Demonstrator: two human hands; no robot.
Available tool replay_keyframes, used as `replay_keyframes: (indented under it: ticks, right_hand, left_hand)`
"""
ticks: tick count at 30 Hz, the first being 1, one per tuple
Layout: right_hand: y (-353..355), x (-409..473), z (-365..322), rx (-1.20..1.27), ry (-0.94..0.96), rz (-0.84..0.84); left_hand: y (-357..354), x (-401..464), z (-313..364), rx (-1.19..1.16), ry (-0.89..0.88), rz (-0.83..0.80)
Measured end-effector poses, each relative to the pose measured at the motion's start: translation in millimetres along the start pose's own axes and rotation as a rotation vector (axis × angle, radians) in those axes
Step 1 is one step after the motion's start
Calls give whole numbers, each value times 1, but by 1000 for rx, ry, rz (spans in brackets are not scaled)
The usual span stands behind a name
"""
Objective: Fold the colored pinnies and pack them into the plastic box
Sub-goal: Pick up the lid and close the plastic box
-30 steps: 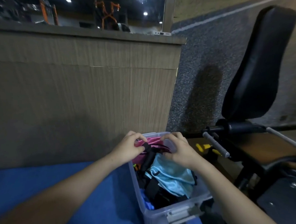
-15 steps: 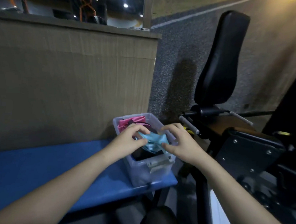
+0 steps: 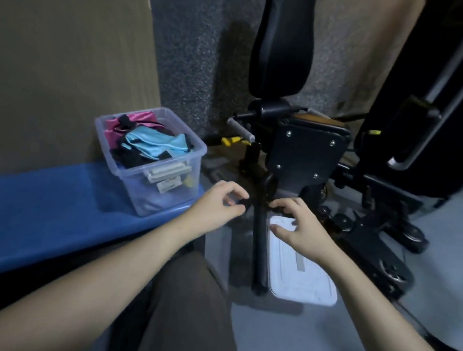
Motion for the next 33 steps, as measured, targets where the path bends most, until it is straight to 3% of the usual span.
replay_keyframes:
  ticks: [4, 10, 16, 24, 33]
  right_hand:
    - [11, -28, 99, 61, -220, 83]
    - [-2, -73, 248, 63, -559, 148]
    - [-38, -107, 358, 103, -901, 157]
    - [-81, -92, 395, 155, -1042, 120]
    - [-70, -111, 396, 310, -1059, 274]
  left_hand:
    - [-93, 40, -12, -22, 73, -74]
    - [-233, 67, -84, -6, 240, -230]
    - [-298, 67, -161, -2, 375, -282]
    - [-309, 75, -192, 120, 301, -323]
    - [-334, 57, -190, 150, 274, -430]
Point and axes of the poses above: each hand's wrist, its own x-axis towards the middle knuckle, its own y-axis out of the back of the hand, z = x × y, the point moved 8 cm from there along x, towards the middle knuckle, and after that the axes turned 1 degree about z, right-handed, at the moved point
